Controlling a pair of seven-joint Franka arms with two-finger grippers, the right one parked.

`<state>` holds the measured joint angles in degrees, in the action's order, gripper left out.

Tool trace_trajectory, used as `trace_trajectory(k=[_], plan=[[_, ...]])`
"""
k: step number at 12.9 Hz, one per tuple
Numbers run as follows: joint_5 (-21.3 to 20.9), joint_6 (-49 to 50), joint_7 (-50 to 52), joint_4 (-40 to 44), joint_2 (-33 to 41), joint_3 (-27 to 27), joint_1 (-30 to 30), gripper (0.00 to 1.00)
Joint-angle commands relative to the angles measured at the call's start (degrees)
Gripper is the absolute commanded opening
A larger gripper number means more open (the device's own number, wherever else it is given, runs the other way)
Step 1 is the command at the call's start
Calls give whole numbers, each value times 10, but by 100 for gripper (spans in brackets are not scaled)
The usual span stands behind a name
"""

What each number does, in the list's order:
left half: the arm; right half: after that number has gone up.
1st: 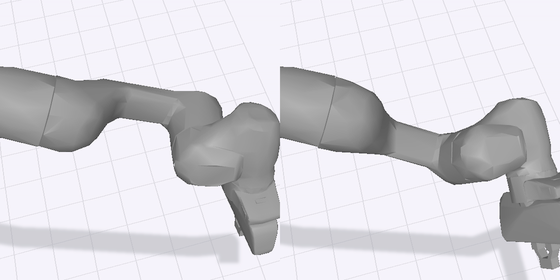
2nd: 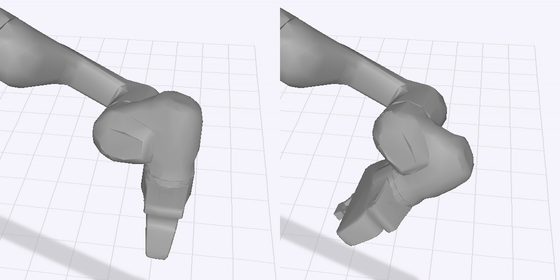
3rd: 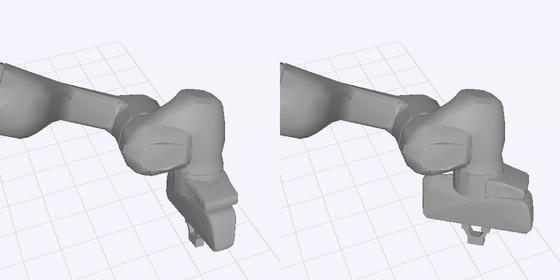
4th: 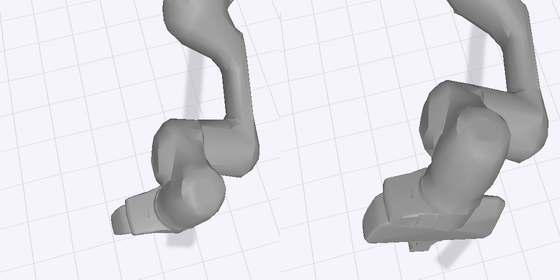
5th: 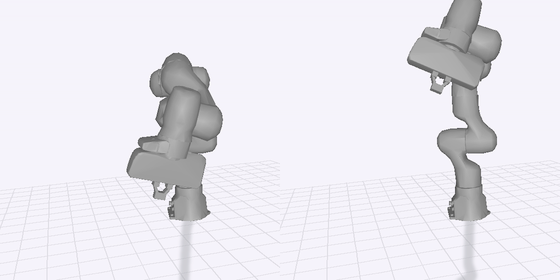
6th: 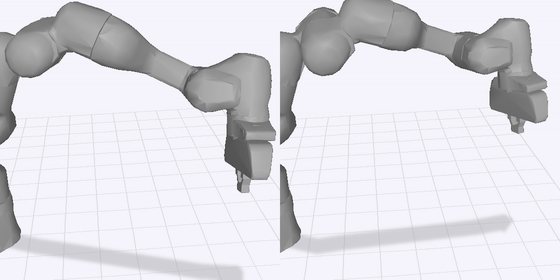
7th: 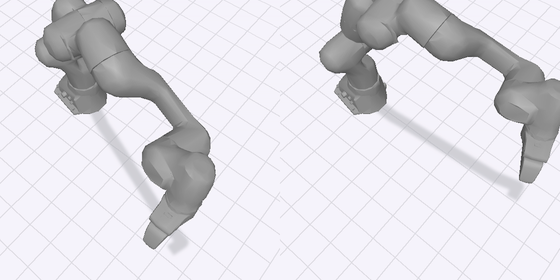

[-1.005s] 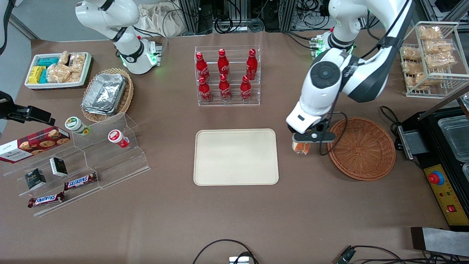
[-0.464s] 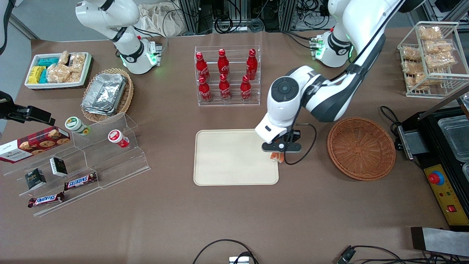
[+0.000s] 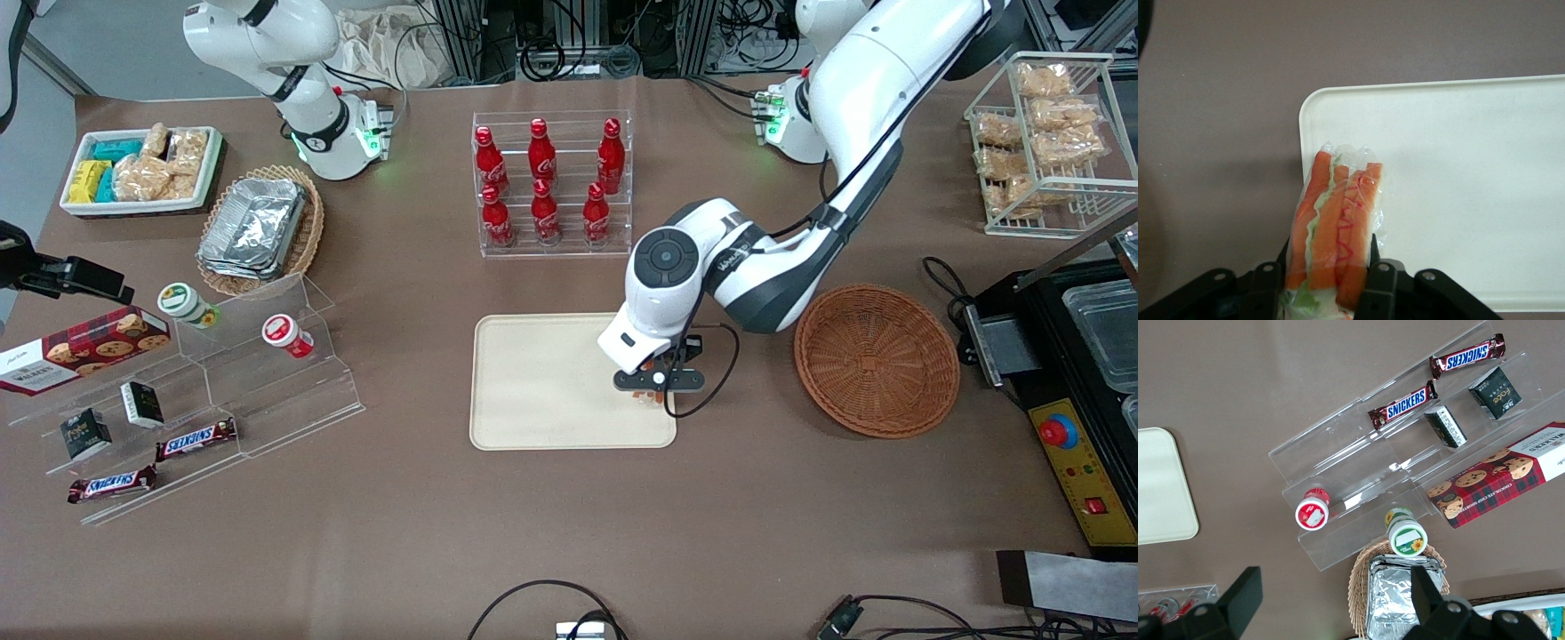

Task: Place sandwich from basket to tray
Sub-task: 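Carry the sandwich over the cream tray and lower it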

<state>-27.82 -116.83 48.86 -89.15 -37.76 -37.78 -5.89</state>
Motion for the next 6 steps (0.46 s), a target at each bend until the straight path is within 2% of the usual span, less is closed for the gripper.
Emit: trace_trajectory(k=[1,6], plan=[[-20,13,16,40,-33,2,-12,42],[-50,13,47,70,-77,10,-39,42]])
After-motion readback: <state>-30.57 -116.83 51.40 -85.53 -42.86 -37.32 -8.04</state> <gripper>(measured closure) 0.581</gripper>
